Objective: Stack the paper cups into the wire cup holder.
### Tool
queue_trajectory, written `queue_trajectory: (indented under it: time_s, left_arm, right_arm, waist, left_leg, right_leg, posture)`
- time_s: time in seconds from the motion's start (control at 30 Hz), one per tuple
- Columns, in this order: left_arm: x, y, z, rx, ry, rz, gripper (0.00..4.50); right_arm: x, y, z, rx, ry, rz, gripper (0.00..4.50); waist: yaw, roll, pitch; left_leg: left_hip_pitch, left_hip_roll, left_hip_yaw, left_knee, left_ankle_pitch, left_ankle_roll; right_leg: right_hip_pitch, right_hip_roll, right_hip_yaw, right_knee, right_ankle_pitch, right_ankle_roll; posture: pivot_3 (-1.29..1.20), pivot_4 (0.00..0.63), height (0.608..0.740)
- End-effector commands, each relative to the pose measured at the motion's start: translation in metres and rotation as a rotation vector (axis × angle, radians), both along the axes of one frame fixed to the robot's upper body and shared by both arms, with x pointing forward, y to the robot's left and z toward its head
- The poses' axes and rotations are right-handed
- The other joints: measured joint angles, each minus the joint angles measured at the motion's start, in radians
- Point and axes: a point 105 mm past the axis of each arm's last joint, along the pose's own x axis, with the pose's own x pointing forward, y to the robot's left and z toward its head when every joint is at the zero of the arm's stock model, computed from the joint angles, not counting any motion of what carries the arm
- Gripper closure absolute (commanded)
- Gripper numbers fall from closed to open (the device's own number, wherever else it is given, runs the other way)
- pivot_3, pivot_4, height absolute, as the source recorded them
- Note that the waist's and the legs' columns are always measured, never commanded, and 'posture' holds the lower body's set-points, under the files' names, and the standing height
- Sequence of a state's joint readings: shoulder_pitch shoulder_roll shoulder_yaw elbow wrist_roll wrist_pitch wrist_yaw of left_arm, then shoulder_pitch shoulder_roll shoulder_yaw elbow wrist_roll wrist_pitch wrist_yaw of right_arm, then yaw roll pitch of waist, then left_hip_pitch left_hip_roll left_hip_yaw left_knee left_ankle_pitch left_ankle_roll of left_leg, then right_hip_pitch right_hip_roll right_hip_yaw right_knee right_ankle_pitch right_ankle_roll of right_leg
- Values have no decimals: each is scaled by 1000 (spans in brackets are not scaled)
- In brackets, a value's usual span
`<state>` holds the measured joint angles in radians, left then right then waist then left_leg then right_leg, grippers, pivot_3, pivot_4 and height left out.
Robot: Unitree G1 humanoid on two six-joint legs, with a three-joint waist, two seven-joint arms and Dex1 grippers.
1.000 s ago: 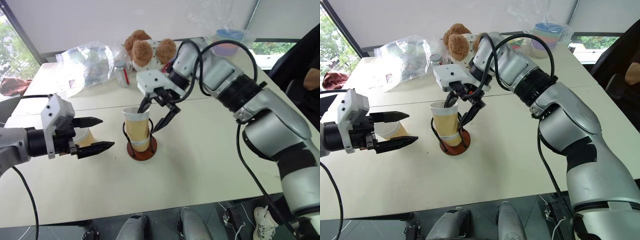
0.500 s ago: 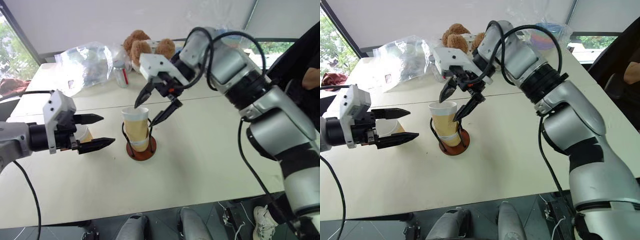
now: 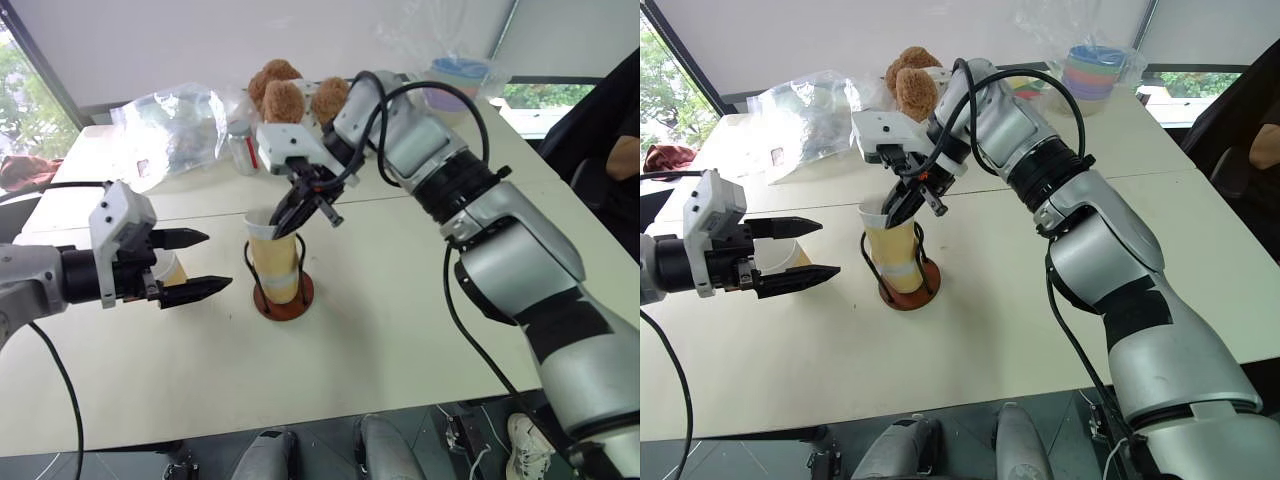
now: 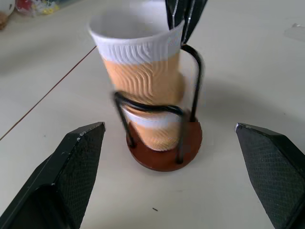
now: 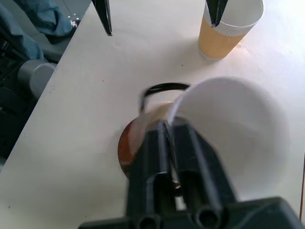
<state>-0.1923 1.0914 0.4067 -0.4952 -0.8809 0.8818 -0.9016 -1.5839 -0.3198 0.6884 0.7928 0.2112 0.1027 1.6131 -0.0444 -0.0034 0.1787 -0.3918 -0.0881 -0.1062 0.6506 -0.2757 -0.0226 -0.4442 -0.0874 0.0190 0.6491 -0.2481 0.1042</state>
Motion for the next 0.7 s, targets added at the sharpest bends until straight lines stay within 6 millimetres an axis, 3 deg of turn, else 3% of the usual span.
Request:
queue_trajectory:
  time_s: [0.03,0.5,0.6,0.7]
  left_arm:
    - [-1,2,6,8,-47,5,0]
    - [3,7,3,13,-57,4,0]
    - [3,9,2,16,-58,7,0]
    - [3,10,2,18,-58,8,0]
  right_arm:
    - [-6,5,12,45,-18,38,4470]
    - [-11,-1,11,26,-17,48,4470]
    - [-14,-3,10,23,-15,62,3636]
    - [-15,-1,15,49,-3,57,2348]
  waist:
    - [0,0,0]
    - [0,0,0]
    - [0,0,0]
    - [0,0,0]
  left_leg:
    - [0,0,0,0,0,0]
    - [0,0,0,0,0,0]
    - [0,0,0,0,0,0]
    - [0,0,0,0,0,0]
  right_leg:
    - [0,0,0,0,0,0]
    - [0,0,0,0,0,0]
    - [0,0,0,0,0,0]
    - [0,0,0,0,0,0]
  posture:
    - [0,150,740]
    - [0,150,740]
    - [0,150,740]
    - [0,150,740]
